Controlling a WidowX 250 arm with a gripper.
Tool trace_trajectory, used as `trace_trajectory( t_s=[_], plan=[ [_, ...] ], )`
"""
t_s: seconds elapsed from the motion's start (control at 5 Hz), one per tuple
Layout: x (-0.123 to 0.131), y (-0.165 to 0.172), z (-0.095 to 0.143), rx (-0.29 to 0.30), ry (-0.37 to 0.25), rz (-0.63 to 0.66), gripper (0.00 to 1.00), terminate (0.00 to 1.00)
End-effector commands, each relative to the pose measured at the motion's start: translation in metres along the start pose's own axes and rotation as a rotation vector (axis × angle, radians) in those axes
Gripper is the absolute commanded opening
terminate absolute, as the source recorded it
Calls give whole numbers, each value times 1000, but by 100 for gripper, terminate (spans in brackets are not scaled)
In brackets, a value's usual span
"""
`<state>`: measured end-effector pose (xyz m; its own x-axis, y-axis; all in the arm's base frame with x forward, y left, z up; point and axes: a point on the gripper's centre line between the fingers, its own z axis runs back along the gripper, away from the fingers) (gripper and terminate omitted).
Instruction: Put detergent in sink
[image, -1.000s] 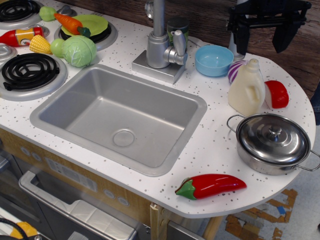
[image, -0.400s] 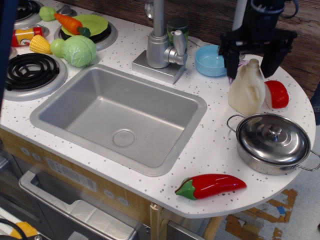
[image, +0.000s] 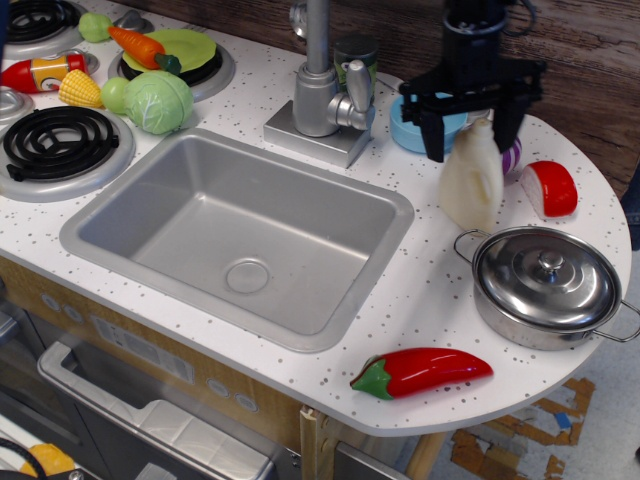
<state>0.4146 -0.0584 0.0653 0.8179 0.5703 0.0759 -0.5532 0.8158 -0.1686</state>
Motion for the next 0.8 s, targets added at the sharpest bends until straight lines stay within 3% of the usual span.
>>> trace_trajectory(
  t_s=[0.0,0.2,0.4,0.6],
  plan=[
    [3,-8,17,-49,-11,-43,0,0],
    [2,-7,17,-45,-15,-56,0,0],
    [4,-1,30,32,-39,-89,0,0],
    [7,24,63,163,-44,-151,0,0]
  ],
)
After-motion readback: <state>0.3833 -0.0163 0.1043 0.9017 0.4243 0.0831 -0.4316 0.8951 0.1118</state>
